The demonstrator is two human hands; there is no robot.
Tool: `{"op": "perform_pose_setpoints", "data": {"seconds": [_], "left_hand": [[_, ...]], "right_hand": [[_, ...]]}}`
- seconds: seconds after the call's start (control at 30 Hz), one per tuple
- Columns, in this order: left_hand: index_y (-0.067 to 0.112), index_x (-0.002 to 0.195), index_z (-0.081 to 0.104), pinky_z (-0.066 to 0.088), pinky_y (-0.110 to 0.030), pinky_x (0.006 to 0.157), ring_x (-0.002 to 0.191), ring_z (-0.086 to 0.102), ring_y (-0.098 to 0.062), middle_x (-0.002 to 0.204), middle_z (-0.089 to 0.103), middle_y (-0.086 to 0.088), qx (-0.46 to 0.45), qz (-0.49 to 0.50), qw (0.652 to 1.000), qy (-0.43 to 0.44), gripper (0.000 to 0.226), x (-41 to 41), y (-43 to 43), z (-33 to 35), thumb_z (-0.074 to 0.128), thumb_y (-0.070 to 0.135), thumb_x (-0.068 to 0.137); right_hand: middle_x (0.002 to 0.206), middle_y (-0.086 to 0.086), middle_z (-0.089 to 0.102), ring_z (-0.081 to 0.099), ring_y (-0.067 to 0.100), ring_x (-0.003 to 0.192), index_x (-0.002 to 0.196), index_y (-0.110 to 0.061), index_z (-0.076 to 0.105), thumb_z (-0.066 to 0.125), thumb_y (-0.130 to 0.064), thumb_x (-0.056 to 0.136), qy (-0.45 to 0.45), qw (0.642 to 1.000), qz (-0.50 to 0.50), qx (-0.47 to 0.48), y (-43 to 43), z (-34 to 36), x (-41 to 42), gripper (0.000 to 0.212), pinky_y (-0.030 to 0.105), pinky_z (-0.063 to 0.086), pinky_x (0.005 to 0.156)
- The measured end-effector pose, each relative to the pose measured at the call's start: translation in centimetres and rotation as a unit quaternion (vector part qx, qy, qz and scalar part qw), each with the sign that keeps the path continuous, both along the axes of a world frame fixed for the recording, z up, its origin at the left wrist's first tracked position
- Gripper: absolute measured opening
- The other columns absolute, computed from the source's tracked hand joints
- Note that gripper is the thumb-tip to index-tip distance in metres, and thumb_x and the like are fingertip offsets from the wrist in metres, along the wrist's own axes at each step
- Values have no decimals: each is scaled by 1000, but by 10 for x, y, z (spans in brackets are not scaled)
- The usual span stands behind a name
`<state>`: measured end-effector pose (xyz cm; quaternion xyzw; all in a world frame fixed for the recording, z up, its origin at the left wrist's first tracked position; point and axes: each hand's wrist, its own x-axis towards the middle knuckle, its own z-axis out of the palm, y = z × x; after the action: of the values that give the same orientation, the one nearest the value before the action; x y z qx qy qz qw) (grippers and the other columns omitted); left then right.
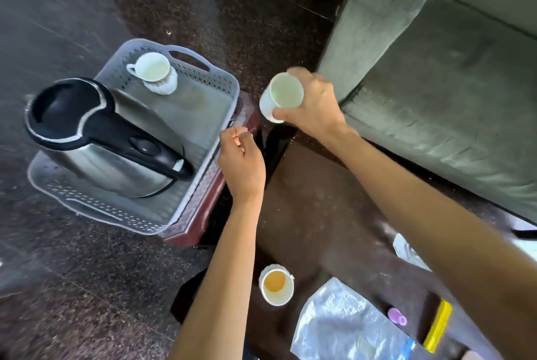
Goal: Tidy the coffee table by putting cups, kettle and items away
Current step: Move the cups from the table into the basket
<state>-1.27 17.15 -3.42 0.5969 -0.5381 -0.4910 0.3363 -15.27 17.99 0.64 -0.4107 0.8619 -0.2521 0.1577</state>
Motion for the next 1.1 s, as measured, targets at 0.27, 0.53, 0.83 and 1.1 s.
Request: {"op": "perform_pose_setpoints", "data": {"seconds": [0.27, 0.53, 0.83, 1.1], "left_hand": [[1, 110, 50, 30, -11, 73, 101, 56, -26, 115, 59, -13, -20, 73, 997, -4, 20, 7, -38, 10, 42, 12, 96], [-7, 120, 42, 26, -9, 80, 116, 46, -30, 128, 47, -20, 11, 129, 991, 20, 28, 2, -49, 8, 41, 7, 96], [-8, 114, 44, 32, -13, 84, 108, 47, -28, 121, 49, -21, -14, 139, 990, 36, 22, 10, -48, -3, 39, -3, 93], [-4, 109, 46, 50, -40, 87, 100, 55, -34, 111, 52, -14, -42, 110, 990, 80, 33, 18, -33, 1, 32, 15, 86]], "right_hand": [[119, 14, 53, 51, 22, 108, 128, -19, 54, 85, -27, 57, 1, 992, 129, -4, -105, 20, 23, 78, 9, 30, 77], [124, 17, 48, 54, 31, 112, 132, -15, 52, 84, -19, 63, -17, 978, 196, 74, -146, -19, 61, 77, 31, 45, 97], [140, 14, 41, 42, 26, 129, 138, -6, 38, 78, -20, 74, -2, 978, 196, 71, -164, -49, 71, 77, 28, 32, 103], [126, 17, 48, 51, 26, 116, 126, 1, 53, 76, -19, 76, -30, 985, 134, -106, -140, -39, 69, 58, 19, 31, 99]]}}
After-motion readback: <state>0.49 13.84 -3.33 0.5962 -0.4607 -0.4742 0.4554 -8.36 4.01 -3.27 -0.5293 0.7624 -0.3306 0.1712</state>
